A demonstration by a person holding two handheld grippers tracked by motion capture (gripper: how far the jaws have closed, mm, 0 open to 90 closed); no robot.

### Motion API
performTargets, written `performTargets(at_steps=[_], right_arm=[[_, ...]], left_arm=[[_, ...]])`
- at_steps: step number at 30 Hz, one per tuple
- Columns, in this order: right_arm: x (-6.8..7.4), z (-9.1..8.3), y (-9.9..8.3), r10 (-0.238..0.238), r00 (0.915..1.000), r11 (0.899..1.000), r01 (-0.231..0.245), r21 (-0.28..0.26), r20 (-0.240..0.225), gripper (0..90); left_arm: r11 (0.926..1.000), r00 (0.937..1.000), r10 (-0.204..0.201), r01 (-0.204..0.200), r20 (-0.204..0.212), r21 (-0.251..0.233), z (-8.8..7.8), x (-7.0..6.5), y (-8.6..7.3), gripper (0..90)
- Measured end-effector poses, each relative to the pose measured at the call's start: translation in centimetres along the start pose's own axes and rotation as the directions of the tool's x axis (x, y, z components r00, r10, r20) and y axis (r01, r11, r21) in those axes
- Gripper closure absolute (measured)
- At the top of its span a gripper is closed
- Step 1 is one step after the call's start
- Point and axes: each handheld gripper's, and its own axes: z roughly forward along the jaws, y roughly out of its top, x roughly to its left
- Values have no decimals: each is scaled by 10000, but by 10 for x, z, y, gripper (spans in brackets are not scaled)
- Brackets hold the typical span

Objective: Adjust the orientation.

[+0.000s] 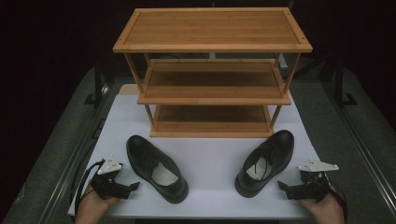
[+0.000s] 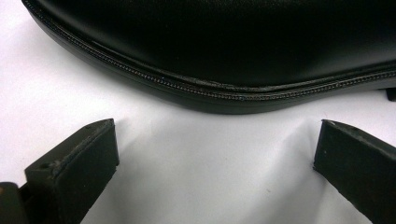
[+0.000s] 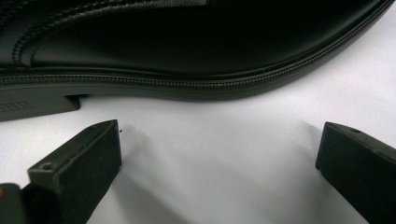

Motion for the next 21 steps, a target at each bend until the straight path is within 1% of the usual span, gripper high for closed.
performTargets(at_steps=[10, 11, 12, 15, 16, 17, 18, 19, 20, 21], right_arm=[[0, 0, 0, 3, 10000, 10000, -3, -23, -1, 0], [0, 0, 0, 7, 10000, 10000, -7, -22, -7, 0], [0, 0, 0, 7, 10000, 10000, -7, -22, -7, 0], [0, 0, 0, 22, 10000, 10000, -22, -16, -17, 0], [0, 0, 0, 15, 10000, 10000, -15, -19, -14, 0], [0, 0, 0, 18, 10000, 10000, -18, -20, -15, 0], [0, 0, 0, 19, 10000, 10000, -19, -21, -17, 0], [0, 0, 0, 18, 10000, 10000, -18, -21, -17, 0], [0, 0, 0, 18, 10000, 10000, -18, -21, -17, 0], [0, 0, 0, 17, 10000, 10000, -18, -21, -17, 0]], left_arm=[[10000, 10000, 5, -5, -41, -23, -1, 0, 0, 2], [9999, 9999, -78, 77, -138, -126, -1, 0, 0, 23], [9999, 9999, -78, 77, -138, -126, -1, 0, 0, 37], [9993, 9994, -284, 279, -178, -237, -4, 2, -1, 65], [9992, 9992, -307, 301, -251, -274, -6, 2, -1, 87], [9992, 9992, -283, 275, -289, -287, -7, 2, -2, 132], [9987, 9989, -402, 393, -245, -337, -9, 3, -3, 156], [9968, 9975, -663, 650, -256, -467, -12, 4, -3, 164], [9968, 9975, -663, 650, -256, -467, -12, 4, -3, 211], [9934, 9958, -885, 865, -241, -751, -19, 6, -4, 276]])
